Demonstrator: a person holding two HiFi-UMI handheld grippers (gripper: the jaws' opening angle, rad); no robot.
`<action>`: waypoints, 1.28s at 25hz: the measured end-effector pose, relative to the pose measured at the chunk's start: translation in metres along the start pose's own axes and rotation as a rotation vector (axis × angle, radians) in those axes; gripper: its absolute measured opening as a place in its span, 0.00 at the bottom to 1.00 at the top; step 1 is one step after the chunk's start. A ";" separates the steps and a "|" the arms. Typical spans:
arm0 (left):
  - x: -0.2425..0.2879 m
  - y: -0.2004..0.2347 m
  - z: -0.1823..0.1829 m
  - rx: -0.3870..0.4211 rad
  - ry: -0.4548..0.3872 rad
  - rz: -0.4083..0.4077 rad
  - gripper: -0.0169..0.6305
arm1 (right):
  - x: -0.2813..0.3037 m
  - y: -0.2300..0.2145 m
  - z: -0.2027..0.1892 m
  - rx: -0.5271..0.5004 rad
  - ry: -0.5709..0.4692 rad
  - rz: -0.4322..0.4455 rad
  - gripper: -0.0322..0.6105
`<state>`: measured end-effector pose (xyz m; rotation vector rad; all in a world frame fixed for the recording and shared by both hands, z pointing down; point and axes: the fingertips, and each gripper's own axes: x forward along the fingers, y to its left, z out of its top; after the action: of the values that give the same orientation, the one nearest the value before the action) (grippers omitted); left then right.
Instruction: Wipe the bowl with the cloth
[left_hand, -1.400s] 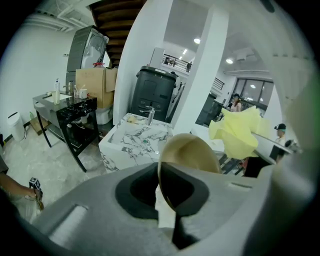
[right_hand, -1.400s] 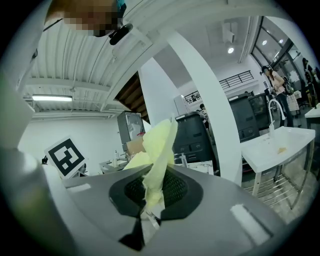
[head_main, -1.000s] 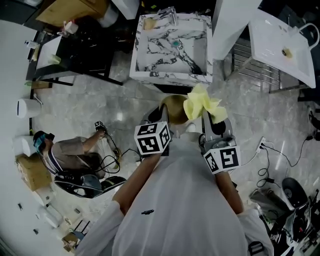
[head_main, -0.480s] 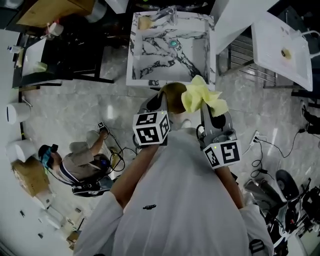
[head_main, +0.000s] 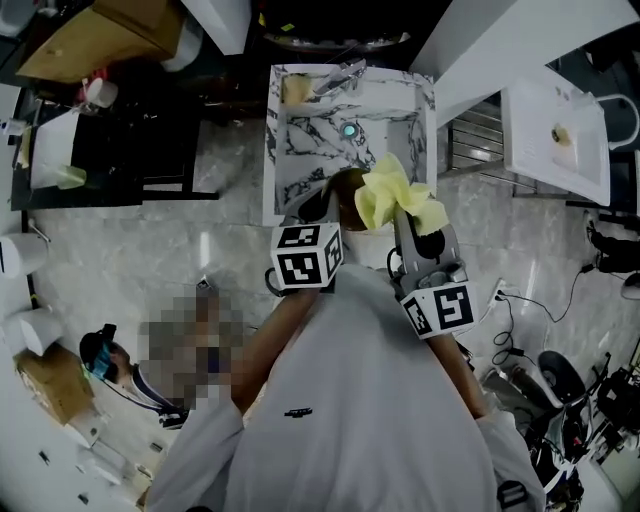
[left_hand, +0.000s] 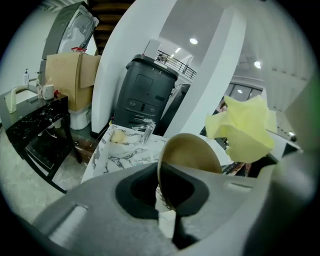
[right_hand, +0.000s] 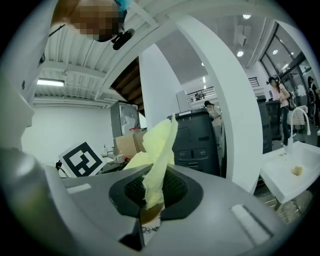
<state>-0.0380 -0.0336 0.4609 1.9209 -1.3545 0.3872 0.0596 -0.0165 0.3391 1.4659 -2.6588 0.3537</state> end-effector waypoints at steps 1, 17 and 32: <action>0.004 0.004 0.005 0.002 0.004 -0.016 0.04 | 0.010 0.002 0.002 -0.006 -0.002 -0.005 0.09; 0.038 0.029 0.032 0.050 0.036 -0.043 0.04 | 0.082 0.005 -0.015 -0.029 0.052 0.028 0.09; 0.034 0.020 0.042 0.246 0.011 0.009 0.05 | 0.125 0.018 -0.055 -0.347 0.279 0.166 0.09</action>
<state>-0.0496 -0.0900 0.4618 2.1084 -1.3597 0.5918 -0.0242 -0.0968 0.4127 1.0179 -2.4654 0.0897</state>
